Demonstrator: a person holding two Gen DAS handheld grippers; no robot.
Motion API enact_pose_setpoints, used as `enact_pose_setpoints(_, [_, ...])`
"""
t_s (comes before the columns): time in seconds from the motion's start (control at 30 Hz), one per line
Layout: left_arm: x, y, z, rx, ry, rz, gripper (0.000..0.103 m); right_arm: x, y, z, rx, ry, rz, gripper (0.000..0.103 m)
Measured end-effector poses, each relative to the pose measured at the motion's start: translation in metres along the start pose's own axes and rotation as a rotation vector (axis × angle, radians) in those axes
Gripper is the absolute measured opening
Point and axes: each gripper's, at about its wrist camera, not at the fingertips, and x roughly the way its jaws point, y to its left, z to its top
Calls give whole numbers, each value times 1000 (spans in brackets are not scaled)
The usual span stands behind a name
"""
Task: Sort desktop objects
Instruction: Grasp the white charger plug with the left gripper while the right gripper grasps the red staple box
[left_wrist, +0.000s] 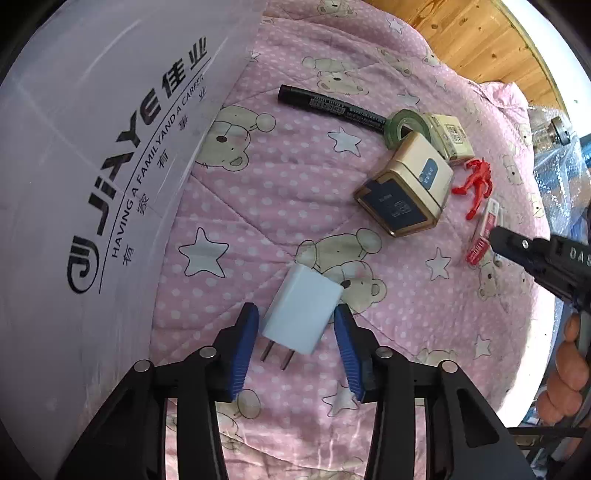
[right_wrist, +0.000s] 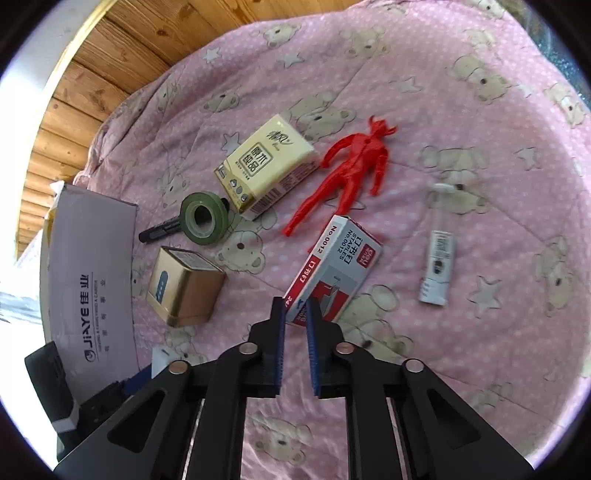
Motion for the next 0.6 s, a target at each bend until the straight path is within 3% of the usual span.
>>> enact_pose_setpoints(0.17, [-2,-1,-5,-2,2,-9,43,-5,-25,-6,86,25,10,11])
enact_pose_setpoints(0.23, [0,1,-7,-10,6,0,43,-4,-34,-7,131,34,35,20])
enact_pose_setpoints(0.33, [1,4,-10,-26,2,-4,44,-2,-34,-2,163,47,59,25])
enact_pose_setpoints(0.43, [1,6,-8,-20,-1,-1,44,1,-26,2,153,32,31,32])
enact_pose_setpoints(0.6, [0,6,-8,-10,-12,11,44,18,-14,10,128,29,-14,37])
